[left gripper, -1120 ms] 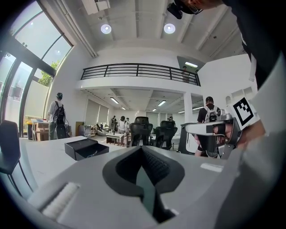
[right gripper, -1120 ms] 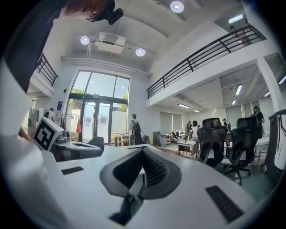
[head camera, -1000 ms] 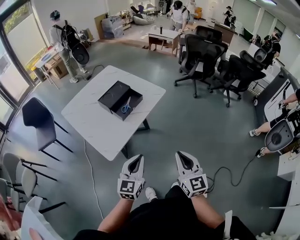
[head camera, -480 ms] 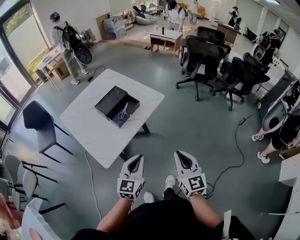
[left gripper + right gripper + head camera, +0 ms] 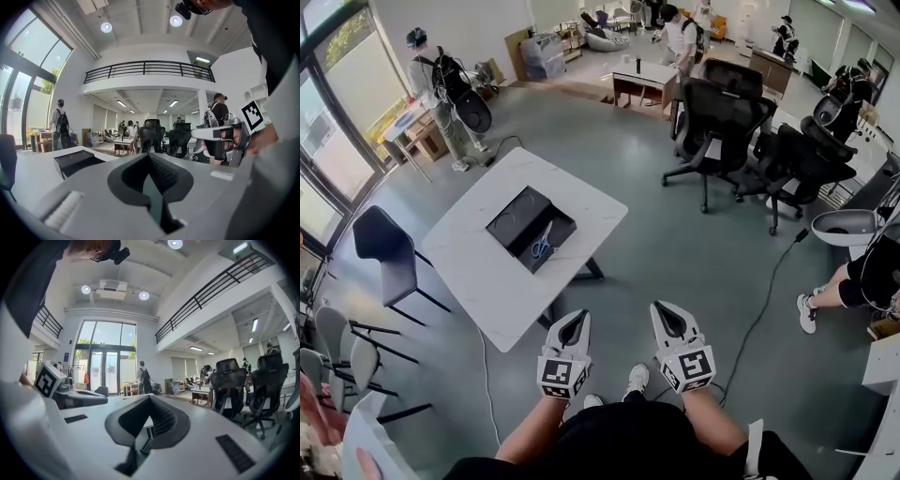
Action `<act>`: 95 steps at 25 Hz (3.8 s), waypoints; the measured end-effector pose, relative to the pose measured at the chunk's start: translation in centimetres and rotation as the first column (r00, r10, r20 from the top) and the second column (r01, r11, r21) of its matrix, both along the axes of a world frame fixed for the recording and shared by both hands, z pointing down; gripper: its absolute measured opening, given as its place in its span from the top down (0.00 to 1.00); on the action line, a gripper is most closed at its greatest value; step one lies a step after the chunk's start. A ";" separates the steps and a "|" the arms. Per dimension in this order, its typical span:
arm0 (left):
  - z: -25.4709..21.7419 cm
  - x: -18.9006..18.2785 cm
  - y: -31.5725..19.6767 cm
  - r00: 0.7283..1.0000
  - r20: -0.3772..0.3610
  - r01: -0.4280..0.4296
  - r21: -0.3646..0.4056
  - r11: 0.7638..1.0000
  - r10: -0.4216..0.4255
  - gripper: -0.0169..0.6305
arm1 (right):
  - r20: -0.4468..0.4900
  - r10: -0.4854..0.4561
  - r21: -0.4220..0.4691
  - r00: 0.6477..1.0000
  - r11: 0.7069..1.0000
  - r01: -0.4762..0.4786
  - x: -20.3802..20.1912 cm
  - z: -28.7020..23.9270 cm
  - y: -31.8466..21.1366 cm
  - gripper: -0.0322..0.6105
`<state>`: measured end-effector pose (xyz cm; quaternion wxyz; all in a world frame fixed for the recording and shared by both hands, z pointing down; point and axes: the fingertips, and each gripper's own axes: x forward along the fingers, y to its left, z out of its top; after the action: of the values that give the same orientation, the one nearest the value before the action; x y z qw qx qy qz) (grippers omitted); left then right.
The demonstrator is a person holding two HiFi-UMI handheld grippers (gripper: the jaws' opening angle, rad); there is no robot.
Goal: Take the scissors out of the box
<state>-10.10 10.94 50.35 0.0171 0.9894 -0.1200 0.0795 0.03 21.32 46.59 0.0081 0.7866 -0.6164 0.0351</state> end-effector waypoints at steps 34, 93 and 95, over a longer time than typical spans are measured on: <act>0.5 6.1 -7.2 0.996 0.011 0.085 -0.024 0.996 -0.085 0.96 | 0.022 -0.108 -0.018 0.994 0.994 0.109 7.4 1.2 -8.4 0.94; 1.9 13.9 -34.4 0.867 0.071 0.496 -0.026 0.868 -0.494 0.96 | 0.053 -0.636 -0.030 0.770 0.770 0.637 13.7 2.2 -43.4 0.94; 1.9 14.2 -34.8 0.848 0.079 0.527 -0.025 0.849 -0.524 0.96 | 0.056 -0.659 -0.018 0.750 0.750 0.661 14.1 2.2 -44.2 0.94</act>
<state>4.05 -23.82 52.22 0.0567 0.9149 -0.3846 0.1085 14.17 -22.87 48.78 0.0201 0.5172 -0.8536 0.0596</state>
